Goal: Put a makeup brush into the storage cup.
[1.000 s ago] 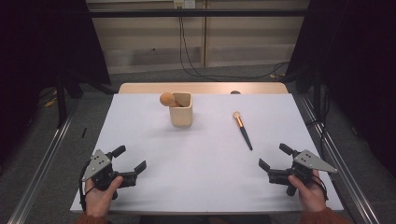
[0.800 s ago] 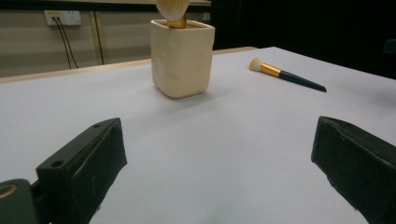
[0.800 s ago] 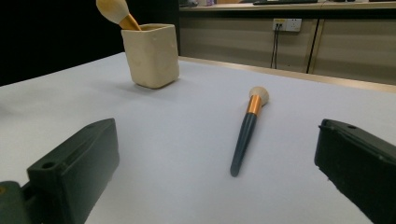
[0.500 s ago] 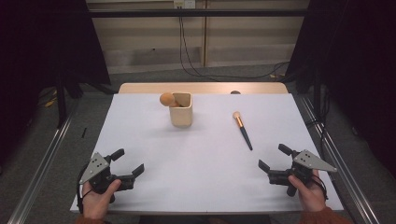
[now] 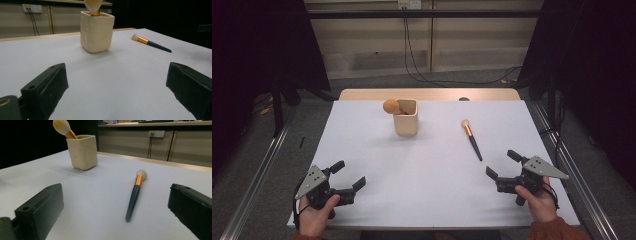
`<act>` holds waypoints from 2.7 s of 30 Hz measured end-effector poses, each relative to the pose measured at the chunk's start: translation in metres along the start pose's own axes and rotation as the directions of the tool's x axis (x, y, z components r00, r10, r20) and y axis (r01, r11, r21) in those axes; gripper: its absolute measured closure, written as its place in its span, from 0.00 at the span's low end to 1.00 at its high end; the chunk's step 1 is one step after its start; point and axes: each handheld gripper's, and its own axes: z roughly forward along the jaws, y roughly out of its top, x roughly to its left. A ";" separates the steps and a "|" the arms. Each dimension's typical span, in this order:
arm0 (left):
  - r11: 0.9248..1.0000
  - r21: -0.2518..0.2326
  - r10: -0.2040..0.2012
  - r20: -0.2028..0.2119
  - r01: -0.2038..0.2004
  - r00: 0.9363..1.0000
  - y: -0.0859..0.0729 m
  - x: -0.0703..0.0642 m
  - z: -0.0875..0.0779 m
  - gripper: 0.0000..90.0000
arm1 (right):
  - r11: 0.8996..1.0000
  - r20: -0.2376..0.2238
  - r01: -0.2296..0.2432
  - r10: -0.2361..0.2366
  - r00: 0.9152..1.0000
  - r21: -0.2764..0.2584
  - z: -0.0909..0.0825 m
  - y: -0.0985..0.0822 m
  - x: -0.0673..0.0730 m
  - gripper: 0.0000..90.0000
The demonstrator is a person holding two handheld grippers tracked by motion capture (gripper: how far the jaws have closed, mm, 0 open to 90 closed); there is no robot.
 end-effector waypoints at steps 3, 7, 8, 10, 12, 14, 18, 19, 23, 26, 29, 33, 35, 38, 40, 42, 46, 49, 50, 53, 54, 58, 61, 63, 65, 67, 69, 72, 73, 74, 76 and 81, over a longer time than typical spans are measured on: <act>1.000 0.008 0.006 0.001 -0.006 1.000 0.000 -0.001 0.001 0.04 | 0.999 -0.013 -0.012 0.012 1.000 0.032 0.005 0.004 -0.001 0.01; 1.000 0.010 0.009 0.017 -0.009 1.000 0.000 -0.003 0.001 0.04 | 0.998 -0.035 -0.015 0.017 0.999 0.062 0.012 0.008 -0.003 0.01; 1.000 0.011 0.012 0.008 -0.013 1.000 0.000 -0.003 0.001 0.04 | 0.998 -0.037 -0.019 0.021 0.999 0.065 0.014 0.009 -0.003 0.01; 1.000 0.017 0.012 0.001 -0.012 1.000 0.000 -0.002 0.002 0.04 | 0.997 -0.039 -0.015 0.018 0.999 0.078 0.019 0.010 -0.005 0.01; 1.000 0.021 0.011 -0.002 -0.011 1.000 -0.001 -0.001 0.002 0.04 | 0.996 -0.040 -0.018 0.022 0.999 0.091 0.023 0.011 -0.006 0.01; 1.000 0.021 0.011 0.002 -0.011 1.000 -0.001 -0.002 0.002 0.04 | 0.994 -0.042 -0.022 0.027 0.999 0.102 0.027 0.013 -0.008 0.01; 1.000 0.022 0.007 0.011 -0.007 1.000 -0.001 -0.002 0.003 0.04 | 0.993 -0.044 -0.026 0.031 0.999 0.116 0.038 0.016 -0.009 0.01; 1.000 0.023 0.007 0.012 -0.007 1.000 -0.001 -0.002 0.004 0.04 | 0.991 -0.047 -0.018 0.024 0.999 0.131 0.041 0.017 -0.009 0.01; 0.999 0.034 0.018 0.012 -0.018 1.000 -0.001 -0.002 0.005 0.04 | 0.989 -0.051 0.006 0.001 0.999 0.147 0.051 0.020 -0.010 0.02; 0.999 0.035 0.019 0.010 -0.019 1.000 -0.002 -0.002 0.005 0.04 | 0.988 -0.046 0.012 -0.005 0.999 0.152 0.059 0.024 -0.012 0.02; 0.999 0.036 0.019 0.010 -0.019 1.000 -0.001 -0.002 0.004 0.04 | 0.985 -0.035 0.024 -0.018 0.999 0.170 0.066 0.028 -0.014 0.02; 0.999 0.034 0.021 0.016 -0.022 1.000 0.000 -0.003 0.007 0.03 | 0.980 -0.035 0.041 -0.034 0.999 0.194 0.076 0.034 -0.016 0.02; 0.999 0.039 0.025 0.020 -0.026 0.999 0.000 -0.003 0.008 0.03 | 0.977 -0.041 0.054 -0.047 0.998 0.204 0.081 0.036 -0.017 0.02; 0.999 0.037 0.028 0.015 -0.028 1.000 0.000 -0.002 0.006 0.04 | 0.980 -0.035 0.049 -0.043 0.998 0.195 0.086 0.036 -0.017 0.02; 0.999 0.035 0.026 0.012 -0.026 1.000 0.000 -0.002 0.006 0.03 | 0.978 -0.035 0.046 -0.039 0.999 0.203 0.090 0.034 -0.018 0.02; 0.999 0.035 0.036 0.017 -0.036 0.999 0.001 -0.003 0.006 0.03 | 0.977 -0.038 0.046 -0.039 0.999 0.210 0.092 0.034 -0.019 0.02; 0.998 0.032 0.045 0.016 -0.046 0.999 0.001 -0.004 0.006 0.03 | 0.970 -0.032 0.066 -0.060 0.998 0.233 0.096 0.041 -0.022 0.01; 0.999 0.032 0.042 0.016 -0.043 0.999 0.001 -0.003 0.006 0.03 | 0.970 -0.028 0.061 -0.056 0.998 0.236 0.101 0.047 -0.025 0.01; 0.999 0.032 0.043 0.016 -0.043 0.999 0.001 -0.003 0.006 0.04 | 0.967 -0.028 0.061 -0.056 0.998 0.247 0.103 0.049 -0.026 0.01; 0.999 0.026 0.040 0.022 -0.041 0.999 0.002 -0.004 0.005 0.03 | 0.958 -0.029 0.067 -0.061 0.998 0.278 0.108 0.054 -0.028 0.03; 0.999 0.026 0.044 0.023 -0.044 0.999 0.002 -0.004 0.004 0.03 | 0.958 -0.032 0.066 -0.059 0.998 0.278 0.110 0.055 -0.028 0.02; 0.999 0.025 0.038 0.021 -0.038 0.999 0.002 -0.004 0.004 0.03 | 0.952 -0.030 0.071 -0.065 0.997 0.298 0.118 0.057 -0.028 0.02; 0.999 0.021 0.038 0.020 -0.038 0.999 0.002 -0.003 0.004 0.03 | 0.941 -0.027 0.088 -0.084 0.996 0.327 0.124 0.061 -0.028 0.02; 0.999 0.023 0.039 0.018 -0.040 0.999 0.002 -0.003 0.004 0.04 | 0.937 -0.027 0.091 -0.087 0.996 0.337 0.128 0.065 -0.029 0.02; 0.999 0.026 0.040 0.015 -0.040 0.999 0.002 -0.003 0.004 0.04 | 0.934 -0.016 0.101 -0.102 0.995 0.343 0.132 0.069 -0.030 0.02; 0.998 0.031 0.047 0.012 -0.048 0.999 0.002 -0.003 0.004 0.03 | 0.934 -0.015 0.099 -0.100 0.995 0.342 0.135 0.072 -0.031 0.02; 0.998 0.034 0.043 0.011 -0.044 0.999 0.001 -0.003 0.005 0.04 | 0.930 -0.013 0.102 -0.104 0.994 0.353 0.139 0.075 -0.033 0.02; 0.998 0.033 0.044 0.012 -0.044 0.999 0.001 -0.003 0.005 0.04 | 0.917 -0.011 0.097 -0.100 0.995 0.386 0.146 0.077 -0.035 0.01; 0.998 0.034 0.044 0.011 -0.044 0.999 0.001 -0.003 0.005 0.04 | 0.913 -0.010 0.096 -0.101 0.995 0.397 0.147 0.077 -0.036 0.01; 0.998 0.036 0.045 0.011 -0.045 0.999 0.001 -0.003 0.005 0.04 | 0.907 -0.009 0.093 -0.098 0.995 0.410 0.149 0.077 -0.037 0.01; 0.998 0.037 0.046 0.010 -0.046 0.999 0.001 -0.003 0.005 0.04 | 0.898 -0.008 0.083 -0.088 0.996 0.432 0.153 0.078 -0.039 0.01; 0.998 0.039 0.047 0.011 -0.047 0.999 0.001 -0.002 0.005 0.04 | 0.856 -0.015 0.075 -0.079 0.997 0.511 0.161 0.079 -0.042 0.02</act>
